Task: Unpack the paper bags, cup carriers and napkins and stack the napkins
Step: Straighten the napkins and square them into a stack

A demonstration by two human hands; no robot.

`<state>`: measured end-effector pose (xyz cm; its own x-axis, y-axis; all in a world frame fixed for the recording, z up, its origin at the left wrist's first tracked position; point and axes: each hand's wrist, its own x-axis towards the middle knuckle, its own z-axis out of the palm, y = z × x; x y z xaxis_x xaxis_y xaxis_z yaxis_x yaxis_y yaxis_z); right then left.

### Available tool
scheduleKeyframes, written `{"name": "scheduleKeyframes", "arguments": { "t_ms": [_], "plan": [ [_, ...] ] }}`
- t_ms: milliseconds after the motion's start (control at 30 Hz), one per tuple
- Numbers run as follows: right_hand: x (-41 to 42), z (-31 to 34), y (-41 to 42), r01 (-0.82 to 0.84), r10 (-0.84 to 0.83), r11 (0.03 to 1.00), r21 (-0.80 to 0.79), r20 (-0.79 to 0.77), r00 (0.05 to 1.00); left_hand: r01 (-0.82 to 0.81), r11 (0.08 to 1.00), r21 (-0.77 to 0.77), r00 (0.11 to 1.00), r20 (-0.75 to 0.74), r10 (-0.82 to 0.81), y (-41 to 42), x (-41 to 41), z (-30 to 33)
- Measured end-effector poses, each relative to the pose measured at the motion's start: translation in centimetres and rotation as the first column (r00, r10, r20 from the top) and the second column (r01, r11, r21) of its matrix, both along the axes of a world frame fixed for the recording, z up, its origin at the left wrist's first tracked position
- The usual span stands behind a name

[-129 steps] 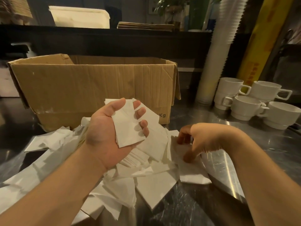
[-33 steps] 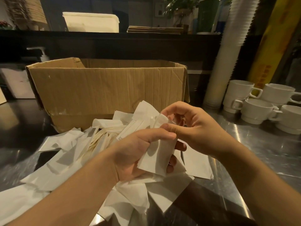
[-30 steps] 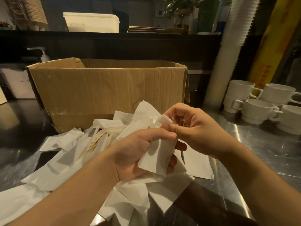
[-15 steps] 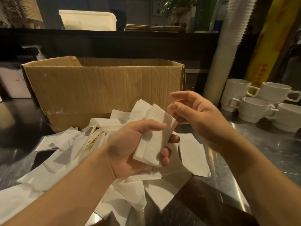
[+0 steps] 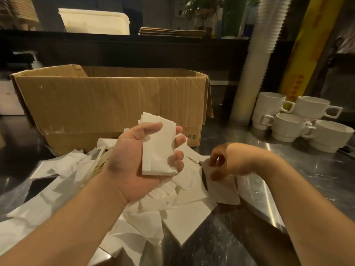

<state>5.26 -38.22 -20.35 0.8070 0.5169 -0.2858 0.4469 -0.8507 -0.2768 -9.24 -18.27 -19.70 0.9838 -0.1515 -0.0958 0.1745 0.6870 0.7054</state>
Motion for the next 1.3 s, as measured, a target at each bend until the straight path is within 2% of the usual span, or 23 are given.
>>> {"name": "scheduleKeyframes", "arguments": {
  "t_ms": [200, 433, 533, 667, 867, 1100, 1200, 1300],
  "plan": [
    [0.1, 0.1, -0.2, -0.054, 0.054, 0.998, -0.024, -0.009, 0.999, -0.022, 1.000, 0.018, 0.999, -0.032, 0.022, -0.1, 0.0, 0.0],
    [0.5, 0.1, -0.1, -0.013, -0.004, 0.986, 0.165, 0.106, 0.994, -0.039, 0.998, 0.050, 0.998, -0.043, 0.041, -0.3, 0.0, 0.2],
    [1.0, -0.6, -0.2, -0.015, -0.003, 0.989, 0.149, 0.119, 0.993, -0.046, 0.998, 0.046, 0.997, -0.058, 0.048, -0.3, 0.1, 0.1],
    [1.2, -1.0, -0.6, -0.047, 0.041, 0.997, 0.068, 0.077, 0.996, -0.038, 0.998, 0.040, 0.997, -0.058, 0.040, -0.3, 0.1, 0.1],
    [1.0, -0.8, -0.5, -0.017, 0.021, 0.995, 0.102, -0.036, 0.999, -0.048, 0.998, 0.046, 0.996, -0.072, 0.051, -0.5, -0.3, 0.5],
    [0.7, -0.4, -0.5, -0.058, 0.059, 0.992, 0.116, -0.007, 0.998, -0.053, 0.998, 0.044, 0.996, -0.067, 0.056, -0.5, -0.3, 0.4],
    [0.5, 0.3, -0.7, -0.040, 0.058, 0.959, 0.281, -0.056, 0.997, -0.040, 0.999, 0.037, 0.998, -0.051, 0.041, -0.3, -0.2, 0.2],
    [-0.1, 1.6, -1.6, 0.039, 0.186, 0.779, 0.626, -0.290, 0.939, -0.024, 0.999, 0.034, 0.999, -0.034, 0.026, -0.4, -0.3, 0.3]
  ]
}}
